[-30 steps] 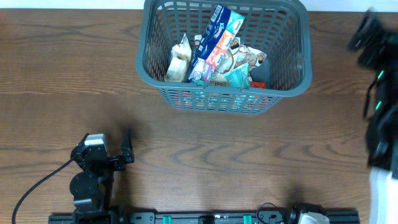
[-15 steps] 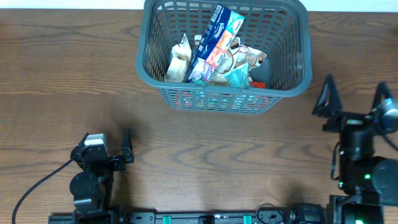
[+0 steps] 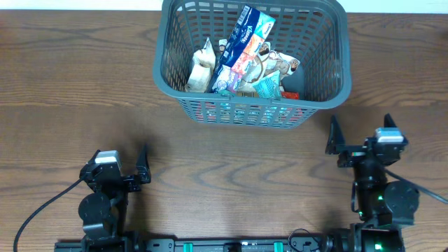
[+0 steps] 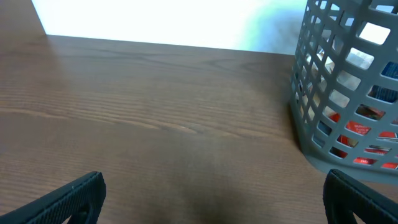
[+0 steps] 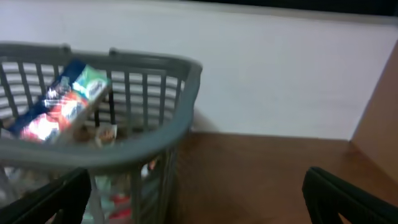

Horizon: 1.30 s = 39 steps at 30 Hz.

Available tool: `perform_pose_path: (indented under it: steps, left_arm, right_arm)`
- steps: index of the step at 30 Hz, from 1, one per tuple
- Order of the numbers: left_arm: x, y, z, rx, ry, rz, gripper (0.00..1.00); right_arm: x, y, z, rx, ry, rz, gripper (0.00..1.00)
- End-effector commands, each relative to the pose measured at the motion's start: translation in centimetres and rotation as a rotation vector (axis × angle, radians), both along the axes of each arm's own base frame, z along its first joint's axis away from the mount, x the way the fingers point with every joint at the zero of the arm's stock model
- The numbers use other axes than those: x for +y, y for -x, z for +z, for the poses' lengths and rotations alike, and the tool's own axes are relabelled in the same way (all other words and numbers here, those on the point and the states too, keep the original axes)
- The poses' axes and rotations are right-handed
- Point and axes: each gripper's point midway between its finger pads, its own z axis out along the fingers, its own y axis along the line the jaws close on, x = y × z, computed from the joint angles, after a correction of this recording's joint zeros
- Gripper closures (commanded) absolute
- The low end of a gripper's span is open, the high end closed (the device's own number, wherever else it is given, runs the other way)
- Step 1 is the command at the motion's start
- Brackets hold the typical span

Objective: Pack container

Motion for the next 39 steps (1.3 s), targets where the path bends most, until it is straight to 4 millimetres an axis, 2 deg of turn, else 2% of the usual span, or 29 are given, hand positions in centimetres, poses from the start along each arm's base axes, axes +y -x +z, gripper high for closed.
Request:
perform_pose_path:
  steps: [1, 6, 14, 19, 25, 39]
  left_arm:
    - [-0.1, 0.0, -1.1, 0.021, 0.008, -0.008, 0.01]
    - [-0.1, 0.0, -1.1, 0.021, 0.008, -0.008, 0.01]
    - [-0.1, 0.0, -1.1, 0.021, 0.008, -0.008, 0.01]
    - [-0.1, 0.0, -1.1, 0.021, 0.007, -0.008, 0.01]
    - [-0.1, 0.0, -1.1, 0.021, 0.008, -0.008, 0.02]
    - [-0.1, 0.0, -1.1, 0.021, 0.007, -0.008, 0.01]
  right_arm:
    - [0.6, 0.2, -1.6, -0.005, 0.038, 0.029, 0.01]
    - [0.9, 0.6, -3.7, -0.008, 0.046, 0.043, 0.01]
    - [1.2, 1.1, -4.5, -0.028, 0.055, 0.057, 0.01]
    - [1.3, 0.9, -5.9, -0.001, 0.053, 0.061, 0.01]
    - [1.4, 1.1, -6.4, -0.011, 0.054, 0.069, 0.01]
    - [1.3, 1.4, -9.1, 0.029, 0.039, 0.061, 0.01]
